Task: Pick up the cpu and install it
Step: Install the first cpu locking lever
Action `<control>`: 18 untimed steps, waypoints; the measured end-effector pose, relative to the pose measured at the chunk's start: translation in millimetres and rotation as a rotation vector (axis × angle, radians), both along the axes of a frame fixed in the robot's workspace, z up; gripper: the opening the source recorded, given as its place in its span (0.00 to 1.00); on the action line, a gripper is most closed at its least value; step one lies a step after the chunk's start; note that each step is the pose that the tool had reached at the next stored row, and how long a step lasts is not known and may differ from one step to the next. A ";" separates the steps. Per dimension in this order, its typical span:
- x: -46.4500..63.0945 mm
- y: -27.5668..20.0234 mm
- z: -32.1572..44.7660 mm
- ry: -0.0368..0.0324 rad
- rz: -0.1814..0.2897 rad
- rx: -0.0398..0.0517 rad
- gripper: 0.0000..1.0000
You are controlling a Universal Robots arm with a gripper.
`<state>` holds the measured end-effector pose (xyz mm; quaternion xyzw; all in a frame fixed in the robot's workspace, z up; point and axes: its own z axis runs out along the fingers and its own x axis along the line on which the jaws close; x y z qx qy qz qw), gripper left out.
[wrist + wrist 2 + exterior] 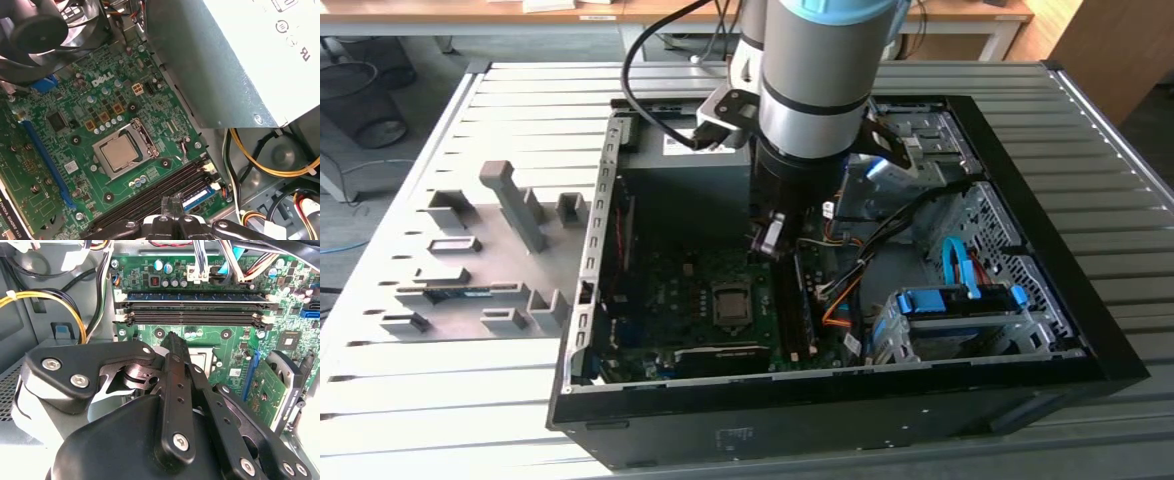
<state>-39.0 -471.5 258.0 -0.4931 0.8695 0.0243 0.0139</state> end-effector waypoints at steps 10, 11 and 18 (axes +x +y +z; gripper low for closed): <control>0.6 0.4 -0.4 0.0500 0.033 -0.0055 0.10; 0.7 1.8 -0.5 0.0500 0.036 -0.0056 0.10; 0.6 23.5 -2.8 0.0500 0.042 0.0001 0.10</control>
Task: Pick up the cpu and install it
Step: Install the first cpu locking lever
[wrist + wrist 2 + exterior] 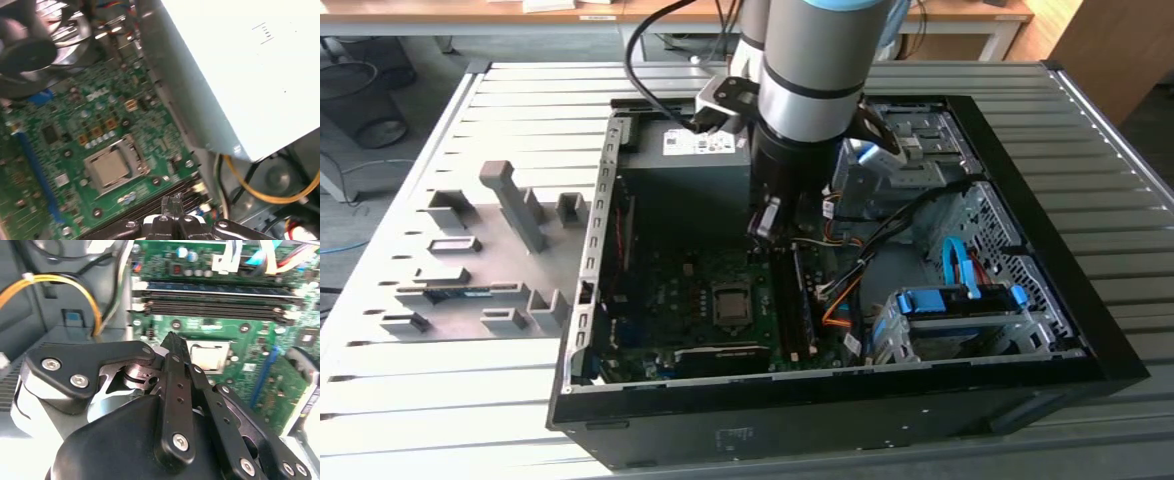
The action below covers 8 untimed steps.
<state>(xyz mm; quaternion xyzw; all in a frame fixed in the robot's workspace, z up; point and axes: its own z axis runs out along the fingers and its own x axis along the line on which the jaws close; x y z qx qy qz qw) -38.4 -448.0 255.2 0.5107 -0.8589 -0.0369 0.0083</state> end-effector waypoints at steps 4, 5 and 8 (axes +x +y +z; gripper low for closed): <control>-0.5 9.2 -3.2 -0.0001 0.000 0.0117 0.10; -1.0 10.0 -4.3 -0.0001 0.000 0.0164 0.10; -3.7 10.7 -7.7 -0.0001 0.000 0.0274 0.10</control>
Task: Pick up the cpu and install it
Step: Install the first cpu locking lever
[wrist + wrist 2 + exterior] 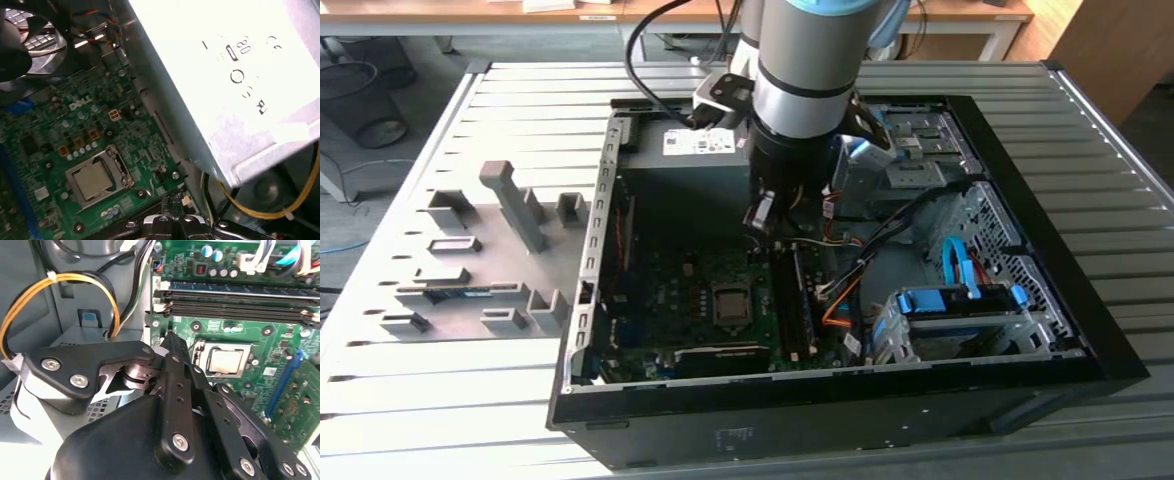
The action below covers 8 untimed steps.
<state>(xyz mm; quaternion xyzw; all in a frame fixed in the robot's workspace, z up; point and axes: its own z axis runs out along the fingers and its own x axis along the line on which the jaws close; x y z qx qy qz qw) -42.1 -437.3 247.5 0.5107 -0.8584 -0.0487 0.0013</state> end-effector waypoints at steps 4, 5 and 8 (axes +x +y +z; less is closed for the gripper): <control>-4.2 0.0 -5.4 0.0001 0.000 0.0000 0.10; -4.3 0.0 -6.7 0.0001 0.000 0.0001 0.10; -6.6 -0.1 -8.4 0.0002 0.000 0.0002 0.10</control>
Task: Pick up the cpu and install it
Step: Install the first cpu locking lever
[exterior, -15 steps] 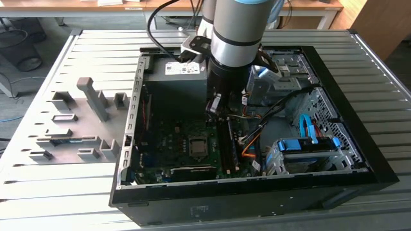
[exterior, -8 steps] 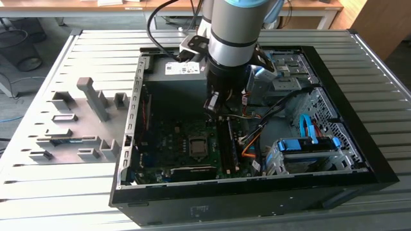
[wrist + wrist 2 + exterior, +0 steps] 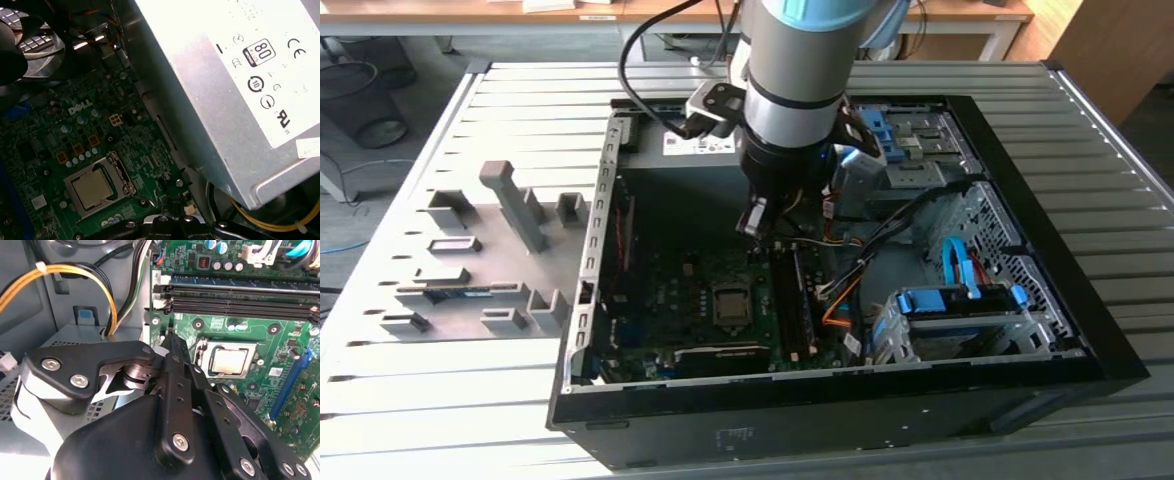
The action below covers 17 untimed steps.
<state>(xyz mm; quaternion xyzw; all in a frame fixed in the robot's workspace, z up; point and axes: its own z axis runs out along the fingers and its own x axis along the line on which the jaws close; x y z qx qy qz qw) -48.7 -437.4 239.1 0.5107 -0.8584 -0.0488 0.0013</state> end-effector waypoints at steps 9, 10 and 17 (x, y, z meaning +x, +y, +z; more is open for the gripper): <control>-6.7 -11.4 -0.1 0.0000 0.011 -0.0031 0.10; -6.9 -12.4 -0.1 0.0000 0.012 -0.0049 0.10; -6.8 -12.9 -1.0 0.0034 0.048 -0.0540 0.10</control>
